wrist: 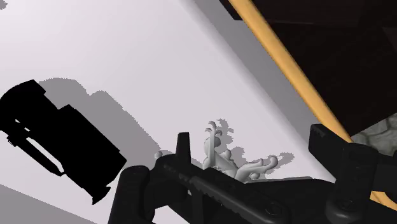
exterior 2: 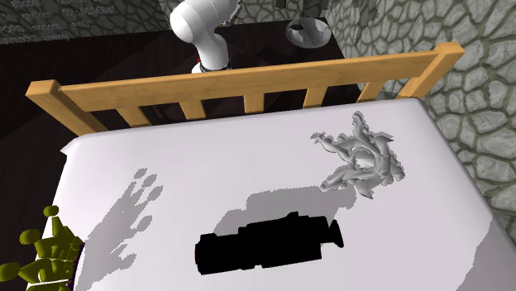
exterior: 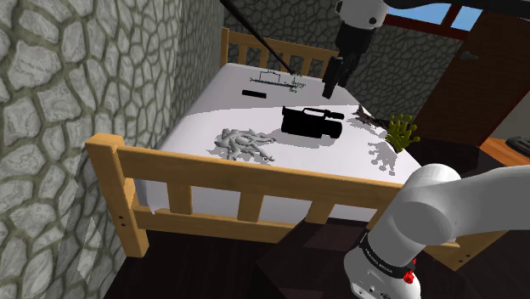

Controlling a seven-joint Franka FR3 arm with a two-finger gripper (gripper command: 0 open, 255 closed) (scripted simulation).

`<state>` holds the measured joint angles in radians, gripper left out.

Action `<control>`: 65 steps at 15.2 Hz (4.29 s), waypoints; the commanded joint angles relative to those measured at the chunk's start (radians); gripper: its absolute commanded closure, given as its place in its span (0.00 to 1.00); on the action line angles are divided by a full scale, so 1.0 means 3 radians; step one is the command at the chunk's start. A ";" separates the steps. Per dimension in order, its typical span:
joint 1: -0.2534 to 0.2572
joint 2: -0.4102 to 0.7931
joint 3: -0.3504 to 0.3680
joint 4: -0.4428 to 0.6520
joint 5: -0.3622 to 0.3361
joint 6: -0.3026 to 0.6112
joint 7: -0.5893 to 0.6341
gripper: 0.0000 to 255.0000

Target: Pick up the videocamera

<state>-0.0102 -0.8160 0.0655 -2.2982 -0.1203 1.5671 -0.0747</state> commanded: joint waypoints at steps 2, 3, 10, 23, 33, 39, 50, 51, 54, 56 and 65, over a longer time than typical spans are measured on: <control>-0.0004 0.0009 -0.0088 -0.0039 -0.0045 0.0057 -0.0117 0.00; -0.0008 0.0024 -0.0176 -0.0073 -0.0091 0.0114 -0.0233 0.00; -0.0034 0.0301 -0.0795 -0.0158 -0.0372 0.0544 -0.1035 0.00; 0.0121 0.1534 -0.1923 0.0381 -0.0358 0.1324 -0.2606 0.00; 0.0120 0.3096 -0.2525 0.1395 0.0664 0.1565 -0.4166 0.00; -0.0359 0.4108 -0.2380 0.2321 0.1331 0.1364 -0.4928 0.00; -0.0702 0.4770 -0.2167 0.2834 0.1630 0.1411 -0.5244 0.00; -0.0703 0.4778 -0.2164 0.2821 0.1636 0.1431 -0.5248 0.00; -0.0701 0.4773 -0.2165 0.2814 0.1634 0.1433 -0.5249 1.00; -0.0700 0.4774 -0.2165 0.2813 0.1635 0.1435 -0.5248 1.00; -0.0702 0.4736 -0.2182 0.2893 0.1607 0.1324 -0.5227 1.00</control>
<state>-0.2207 0.6121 -0.5861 -1.4393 0.3653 1.9760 -1.6446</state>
